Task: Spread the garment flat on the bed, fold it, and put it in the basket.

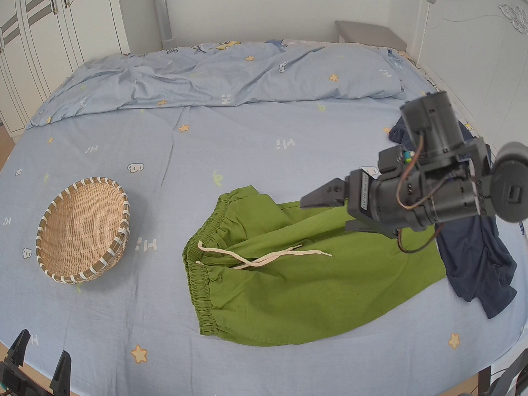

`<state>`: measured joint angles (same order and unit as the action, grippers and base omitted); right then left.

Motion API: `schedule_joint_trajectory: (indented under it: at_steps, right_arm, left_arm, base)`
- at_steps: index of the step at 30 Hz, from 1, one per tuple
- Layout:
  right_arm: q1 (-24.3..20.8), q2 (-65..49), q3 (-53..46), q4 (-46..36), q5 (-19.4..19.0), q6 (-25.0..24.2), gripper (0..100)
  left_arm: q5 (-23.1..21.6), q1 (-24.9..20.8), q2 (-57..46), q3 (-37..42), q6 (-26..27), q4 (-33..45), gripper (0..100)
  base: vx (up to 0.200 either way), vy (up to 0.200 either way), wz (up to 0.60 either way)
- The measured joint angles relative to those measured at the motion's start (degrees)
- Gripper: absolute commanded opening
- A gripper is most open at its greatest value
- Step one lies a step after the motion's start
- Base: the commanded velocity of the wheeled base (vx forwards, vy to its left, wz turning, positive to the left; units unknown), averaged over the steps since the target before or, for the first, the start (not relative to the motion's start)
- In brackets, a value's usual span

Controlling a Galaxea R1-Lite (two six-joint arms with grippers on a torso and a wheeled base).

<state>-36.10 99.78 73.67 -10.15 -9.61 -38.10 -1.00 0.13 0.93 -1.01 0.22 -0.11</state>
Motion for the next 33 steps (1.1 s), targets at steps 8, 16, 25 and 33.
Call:
schedule_joint_trajectory:
  at_steps: [8,16,25,33]
  right_arm:
    - [7.2,-9.5,-21.3,15.8,-5.9,0.0,100]
    - [12.3,-14.8,-34.5,25.9,-9.9,0.2,100]
    - [15.7,-16.5,-39.7,29.8,-11.5,1.8,100]
    - [17.8,-16.7,-41.9,31.6,-12.2,3.1,100]
  left_arm:
    - [-3.5,-1.2,2.4,-10.0,-7.5,4.8,100]
    - [-18.3,-6.8,17.0,-24.5,-18.2,9.5,100]
    - [-25.9,-11.2,41.1,-21.3,-21.0,-7.3,100]
    - [-29.3,-13.1,63.7,-15.3,-13.6,-22.8,100]
  base:
    - [0.0,0.0,0.0]
    - [0.0,0.0,0.0]
    - [0.0,0.0,0.0]
    - [0.0,0.0,0.0]
